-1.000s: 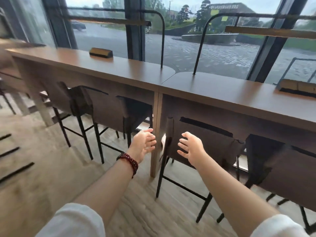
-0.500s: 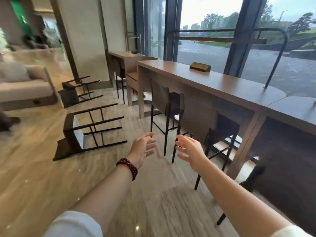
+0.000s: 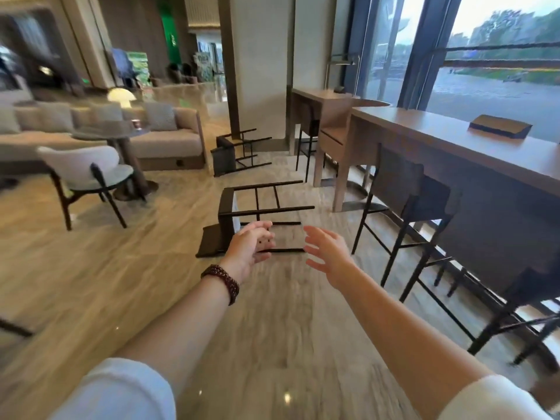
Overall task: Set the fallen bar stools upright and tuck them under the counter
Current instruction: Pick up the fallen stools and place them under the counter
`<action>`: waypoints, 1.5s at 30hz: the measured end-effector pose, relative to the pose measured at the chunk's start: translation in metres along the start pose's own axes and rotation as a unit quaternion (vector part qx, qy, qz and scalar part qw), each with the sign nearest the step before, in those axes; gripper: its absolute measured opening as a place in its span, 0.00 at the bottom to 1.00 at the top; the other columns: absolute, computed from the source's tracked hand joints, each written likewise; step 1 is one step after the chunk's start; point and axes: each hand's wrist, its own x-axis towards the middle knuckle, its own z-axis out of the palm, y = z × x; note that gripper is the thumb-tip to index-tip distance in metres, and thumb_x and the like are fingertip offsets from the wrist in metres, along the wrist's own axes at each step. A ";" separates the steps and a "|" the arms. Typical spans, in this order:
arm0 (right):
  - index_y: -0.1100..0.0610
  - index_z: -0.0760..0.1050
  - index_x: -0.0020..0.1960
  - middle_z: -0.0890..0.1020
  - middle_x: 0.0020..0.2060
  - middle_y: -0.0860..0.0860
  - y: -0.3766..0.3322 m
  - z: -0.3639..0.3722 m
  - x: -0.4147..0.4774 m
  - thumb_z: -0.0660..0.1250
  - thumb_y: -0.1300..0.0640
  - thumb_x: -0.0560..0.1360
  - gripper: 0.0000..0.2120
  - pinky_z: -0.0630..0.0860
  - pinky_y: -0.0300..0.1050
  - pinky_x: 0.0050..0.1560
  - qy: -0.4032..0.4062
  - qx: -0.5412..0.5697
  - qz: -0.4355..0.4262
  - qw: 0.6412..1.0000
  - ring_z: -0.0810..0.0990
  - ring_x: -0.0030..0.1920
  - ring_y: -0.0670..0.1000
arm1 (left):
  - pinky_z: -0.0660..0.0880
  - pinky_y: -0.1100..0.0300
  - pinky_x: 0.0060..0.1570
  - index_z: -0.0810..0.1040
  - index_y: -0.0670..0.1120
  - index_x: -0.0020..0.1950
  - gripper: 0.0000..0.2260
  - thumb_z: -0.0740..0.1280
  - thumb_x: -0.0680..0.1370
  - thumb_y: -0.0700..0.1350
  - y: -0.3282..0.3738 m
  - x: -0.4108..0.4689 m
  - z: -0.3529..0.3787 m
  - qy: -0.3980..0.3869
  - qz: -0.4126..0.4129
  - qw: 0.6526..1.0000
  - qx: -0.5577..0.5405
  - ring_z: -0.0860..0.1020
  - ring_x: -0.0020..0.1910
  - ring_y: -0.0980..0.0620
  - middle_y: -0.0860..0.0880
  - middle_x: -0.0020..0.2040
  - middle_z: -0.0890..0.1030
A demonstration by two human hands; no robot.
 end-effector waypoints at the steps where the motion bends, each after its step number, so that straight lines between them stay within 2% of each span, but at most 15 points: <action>1: 0.54 0.73 0.65 0.78 0.57 0.51 0.000 0.016 0.007 0.66 0.49 0.77 0.18 0.76 0.49 0.52 -0.007 -0.001 -0.001 1.000 0.77 0.57 0.51 | 0.76 0.58 0.40 0.79 0.50 0.51 0.10 0.61 0.76 0.38 0.003 0.006 -0.014 0.006 0.000 1.000 -0.002 0.80 0.43 0.51 0.46 0.48 0.81; 5: 0.53 0.72 0.66 0.78 0.56 0.51 0.001 0.072 0.037 0.66 0.49 0.77 0.19 0.76 0.50 0.56 -0.038 -0.010 0.003 0.999 0.77 0.56 0.51 | 0.77 0.56 0.44 0.79 0.51 0.49 0.10 0.62 0.76 0.39 0.007 0.035 -0.066 0.045 -0.005 0.999 -0.004 0.80 0.49 0.49 0.44 0.54 0.81; 8: 0.53 0.72 0.67 0.78 0.57 0.52 0.002 0.105 0.062 0.66 0.49 0.77 0.19 0.75 0.49 0.54 -0.053 -0.012 0.012 0.998 0.76 0.56 0.51 | 0.77 0.53 0.49 0.79 0.52 0.50 0.09 0.62 0.77 0.40 0.007 0.057 -0.098 0.073 -0.002 0.997 0.000 0.80 0.53 0.47 0.45 0.54 0.81; 11: 0.53 0.71 0.67 0.77 0.57 0.51 0.001 0.135 0.092 0.66 0.50 0.77 0.20 0.75 0.47 0.53 -0.069 -0.019 0.028 0.997 0.76 0.57 0.51 | 0.77 0.54 0.47 0.79 0.51 0.51 0.10 0.62 0.77 0.40 0.008 0.086 -0.125 0.086 -0.002 0.996 -0.008 0.80 0.53 0.47 0.45 0.54 0.81; 16: 0.51 0.73 0.58 0.78 0.54 0.51 -0.004 0.182 0.156 0.66 0.51 0.77 0.10 0.75 0.51 0.59 -0.093 -0.035 0.050 0.994 0.77 0.54 0.50 | 0.77 0.55 0.46 0.79 0.51 0.51 0.10 0.61 0.76 0.39 0.015 0.149 -0.164 0.116 0.000 0.993 -0.022 0.80 0.49 0.49 0.45 0.53 0.81; 20: 0.54 0.72 0.64 0.77 0.57 0.52 -0.012 0.220 0.219 0.66 0.51 0.77 0.17 0.75 0.53 0.61 -0.114 -0.033 0.067 0.991 0.76 0.58 0.51 | 0.77 0.52 0.50 0.80 0.51 0.51 0.10 0.62 0.76 0.39 0.028 0.208 -0.188 0.133 -0.004 0.991 -0.021 0.80 0.51 0.47 0.43 0.55 0.81; 25: 0.55 0.72 0.67 0.78 0.58 0.53 -0.023 0.268 0.293 0.67 0.52 0.77 0.20 0.75 0.52 0.61 -0.124 -0.025 0.110 0.986 0.77 0.59 0.52 | 0.77 0.52 0.50 0.80 0.51 0.52 0.10 0.64 0.75 0.39 0.049 0.280 -0.220 0.148 -0.007 0.989 -0.007 0.80 0.54 0.46 0.44 0.56 0.81; 28: 0.56 0.73 0.66 0.78 0.59 0.54 -0.025 0.297 0.327 0.67 0.52 0.76 0.20 0.74 0.53 0.62 -0.130 -0.027 0.119 0.984 0.77 0.60 0.53 | 0.78 0.53 0.49 0.79 0.51 0.52 0.10 0.63 0.76 0.39 0.060 0.315 -0.244 0.152 -0.003 0.988 -0.005 0.80 0.55 0.46 0.44 0.56 0.81; 31: 0.56 0.73 0.65 0.78 0.59 0.55 -0.027 0.328 0.356 0.66 0.52 0.77 0.18 0.73 0.53 0.63 -0.141 -0.041 0.119 0.982 0.77 0.60 0.53 | 0.77 0.51 0.53 0.78 0.51 0.54 0.11 0.62 0.76 0.39 0.070 0.347 -0.269 0.154 0.000 0.988 0.002 0.80 0.55 0.46 0.46 0.55 0.81; 35: 0.54 0.74 0.58 0.78 0.57 0.53 -0.023 0.373 0.396 0.66 0.52 0.77 0.11 0.73 0.54 0.63 -0.137 -0.051 0.124 0.981 0.77 0.59 0.52 | 0.77 0.51 0.54 0.78 0.50 0.55 0.11 0.62 0.77 0.39 0.075 0.391 -0.308 0.156 -0.012 0.988 -0.001 0.80 0.55 0.46 0.45 0.55 0.80; 45: 0.56 0.71 0.68 0.77 0.58 0.53 -0.016 0.515 0.505 0.64 0.53 0.78 0.19 0.72 0.53 0.63 -0.091 -0.026 0.146 0.985 0.76 0.60 0.53 | 0.77 0.53 0.51 0.78 0.50 0.54 0.11 0.63 0.76 0.38 0.108 0.534 -0.430 0.103 -0.041 0.994 0.016 0.80 0.54 0.46 0.45 0.56 0.80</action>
